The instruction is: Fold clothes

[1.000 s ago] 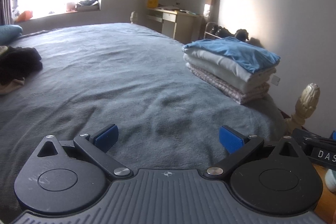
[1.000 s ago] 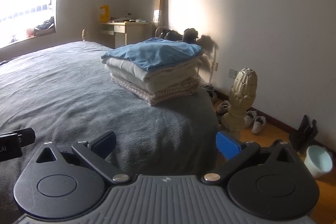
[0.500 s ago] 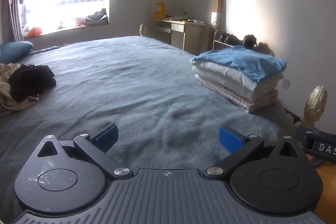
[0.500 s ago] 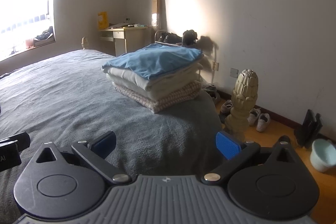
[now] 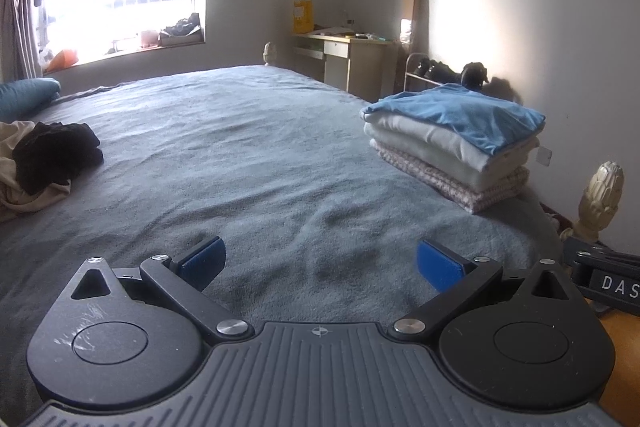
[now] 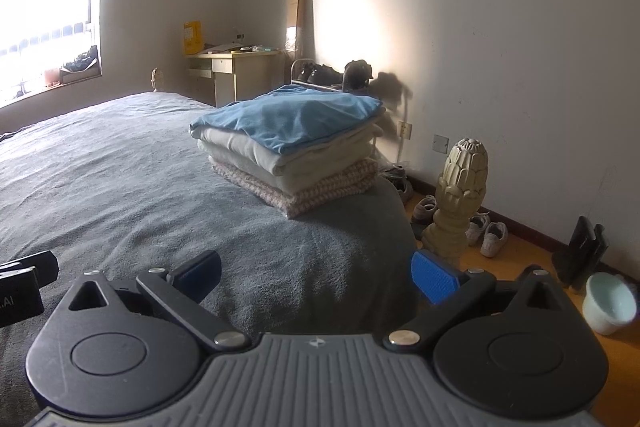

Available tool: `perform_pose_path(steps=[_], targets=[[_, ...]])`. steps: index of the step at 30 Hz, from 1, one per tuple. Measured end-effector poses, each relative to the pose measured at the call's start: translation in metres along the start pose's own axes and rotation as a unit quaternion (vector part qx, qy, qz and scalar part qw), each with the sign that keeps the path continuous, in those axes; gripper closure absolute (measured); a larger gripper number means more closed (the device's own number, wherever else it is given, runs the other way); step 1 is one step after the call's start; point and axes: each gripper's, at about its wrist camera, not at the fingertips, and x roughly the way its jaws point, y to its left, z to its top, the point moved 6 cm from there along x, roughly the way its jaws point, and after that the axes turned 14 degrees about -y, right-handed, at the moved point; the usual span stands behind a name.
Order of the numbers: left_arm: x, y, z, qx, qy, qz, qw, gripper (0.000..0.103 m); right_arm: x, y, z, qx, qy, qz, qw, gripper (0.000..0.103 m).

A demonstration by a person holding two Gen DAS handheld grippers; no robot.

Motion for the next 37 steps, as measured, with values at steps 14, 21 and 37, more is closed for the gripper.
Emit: perform_pose_path(steps=[14, 21, 37], targets=[[0.0007, 0.0005, -0.0019, -0.006, -0.001, -0.007, 1.0, 0.0, 0.0033, 0.0035, -0.0008, -0.009, 0.0, 0.003, 1.0, 0.0], [0.0021, 0.0018, -0.0015, -0.011, -0.001, -0.004, 0.9999, 0.0, 0.0028, 0.0068, -0.0023, -0.013, 0.002, 0.006, 1.0, 0.0], [0.0022, 0.0017, -0.0025, -0.012, 0.002, -0.009, 0.9999, 0.0, 0.003, 0.01, -0.0047, -0.017, 0.004, 0.01, 1.0, 0.0]])
